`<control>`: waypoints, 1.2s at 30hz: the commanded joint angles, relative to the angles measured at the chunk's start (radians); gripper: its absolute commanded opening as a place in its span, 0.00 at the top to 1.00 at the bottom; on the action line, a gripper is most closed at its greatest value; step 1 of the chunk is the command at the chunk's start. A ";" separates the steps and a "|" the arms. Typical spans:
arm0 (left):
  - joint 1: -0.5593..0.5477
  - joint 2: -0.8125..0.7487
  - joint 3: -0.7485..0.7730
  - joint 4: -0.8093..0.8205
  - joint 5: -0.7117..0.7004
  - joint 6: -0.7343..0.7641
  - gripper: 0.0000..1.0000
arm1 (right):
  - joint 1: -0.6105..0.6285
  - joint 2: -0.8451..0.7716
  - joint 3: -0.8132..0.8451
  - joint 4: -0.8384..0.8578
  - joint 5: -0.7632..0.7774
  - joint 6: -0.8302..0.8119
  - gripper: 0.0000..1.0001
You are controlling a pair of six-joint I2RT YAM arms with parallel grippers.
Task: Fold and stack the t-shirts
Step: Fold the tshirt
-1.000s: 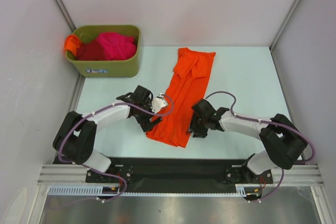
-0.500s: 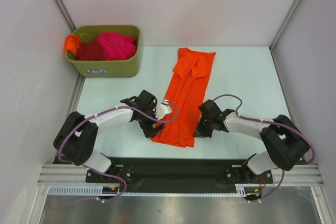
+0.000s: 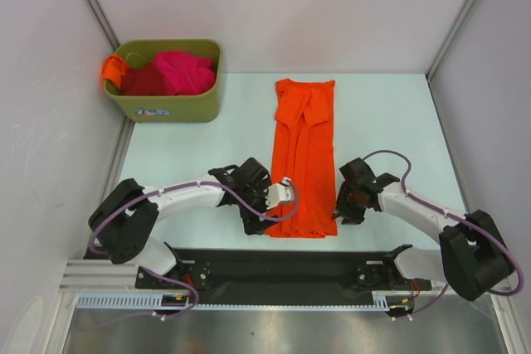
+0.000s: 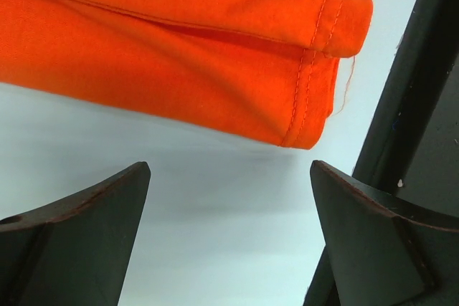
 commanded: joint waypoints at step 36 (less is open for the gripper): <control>-0.255 -0.076 -0.194 0.335 -0.042 0.714 0.42 | 0.058 -0.050 -0.101 0.118 -0.180 -0.133 0.72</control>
